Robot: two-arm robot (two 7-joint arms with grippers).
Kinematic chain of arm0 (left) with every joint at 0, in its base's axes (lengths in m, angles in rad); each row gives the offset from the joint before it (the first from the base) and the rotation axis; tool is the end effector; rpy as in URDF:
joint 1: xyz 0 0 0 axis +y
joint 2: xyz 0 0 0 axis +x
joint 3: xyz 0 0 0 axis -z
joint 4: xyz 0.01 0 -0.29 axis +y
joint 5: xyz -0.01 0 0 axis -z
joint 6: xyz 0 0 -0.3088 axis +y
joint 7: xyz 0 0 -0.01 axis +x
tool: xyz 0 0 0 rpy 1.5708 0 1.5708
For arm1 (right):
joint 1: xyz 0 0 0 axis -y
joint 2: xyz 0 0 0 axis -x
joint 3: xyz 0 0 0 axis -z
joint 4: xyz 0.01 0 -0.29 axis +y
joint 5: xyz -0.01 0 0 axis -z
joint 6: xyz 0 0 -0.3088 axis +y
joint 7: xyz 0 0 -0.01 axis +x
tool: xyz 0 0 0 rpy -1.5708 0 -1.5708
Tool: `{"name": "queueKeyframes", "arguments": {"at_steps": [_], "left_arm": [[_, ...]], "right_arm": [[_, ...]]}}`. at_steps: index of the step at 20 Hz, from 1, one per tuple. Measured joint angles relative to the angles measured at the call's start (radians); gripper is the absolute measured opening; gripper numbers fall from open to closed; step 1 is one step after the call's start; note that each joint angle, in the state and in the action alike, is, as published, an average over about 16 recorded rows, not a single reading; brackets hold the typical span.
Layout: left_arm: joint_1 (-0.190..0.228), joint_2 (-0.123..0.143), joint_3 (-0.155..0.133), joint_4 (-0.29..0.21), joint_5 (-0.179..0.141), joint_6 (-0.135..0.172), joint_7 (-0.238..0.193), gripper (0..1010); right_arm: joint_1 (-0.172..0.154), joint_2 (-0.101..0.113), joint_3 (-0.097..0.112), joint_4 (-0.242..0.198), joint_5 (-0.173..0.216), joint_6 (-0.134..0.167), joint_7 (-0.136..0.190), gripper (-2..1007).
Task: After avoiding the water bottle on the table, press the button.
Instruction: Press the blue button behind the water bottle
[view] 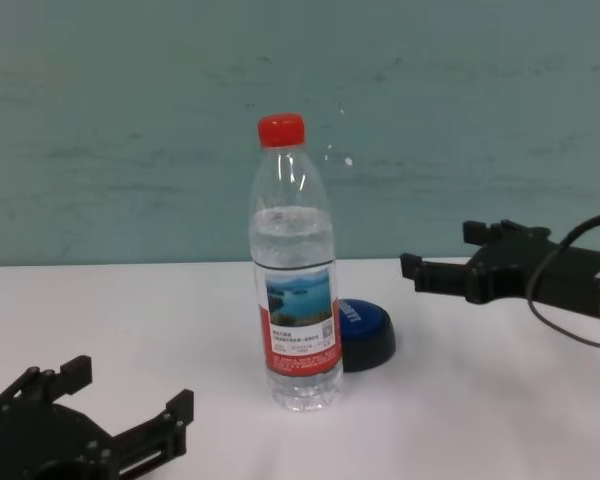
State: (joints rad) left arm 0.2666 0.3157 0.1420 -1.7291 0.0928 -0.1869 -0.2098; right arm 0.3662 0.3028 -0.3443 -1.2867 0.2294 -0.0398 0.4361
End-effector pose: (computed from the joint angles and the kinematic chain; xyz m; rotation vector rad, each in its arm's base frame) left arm 0.2454 0.0329 -0.3261 0.2433 -0.2831 1.1021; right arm 0.4195 -0.0150 -0.2701 -0.1163 -0.1253 -0.9003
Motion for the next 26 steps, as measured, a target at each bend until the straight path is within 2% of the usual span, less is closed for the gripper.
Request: {"name": "queueKeyframes", "arguments": {"at_steps": [8, 14, 26], "left_arm": [[0.000, 0.000, 0.000, 0.000, 0.000, 0.000, 0.000, 1000], [0.000, 0.000, 0.000, 0.000, 0.000, 0.000, 0.000, 1000], [0.000, 0.000, 0.000, 0.000, 0.000, 0.000, 0.000, 1000]], "right_arm": [[0.089, -0.019, -0.037, 0.116, 0.020, -0.017, 0.048, 1004], [0.143, -0.033, -0.055, 0.198, 0.035, -0.030, 0.074, 1004], [0.206, -0.057, -0.077, 0.306, 0.034, -0.054, 0.088, 1004]]}}
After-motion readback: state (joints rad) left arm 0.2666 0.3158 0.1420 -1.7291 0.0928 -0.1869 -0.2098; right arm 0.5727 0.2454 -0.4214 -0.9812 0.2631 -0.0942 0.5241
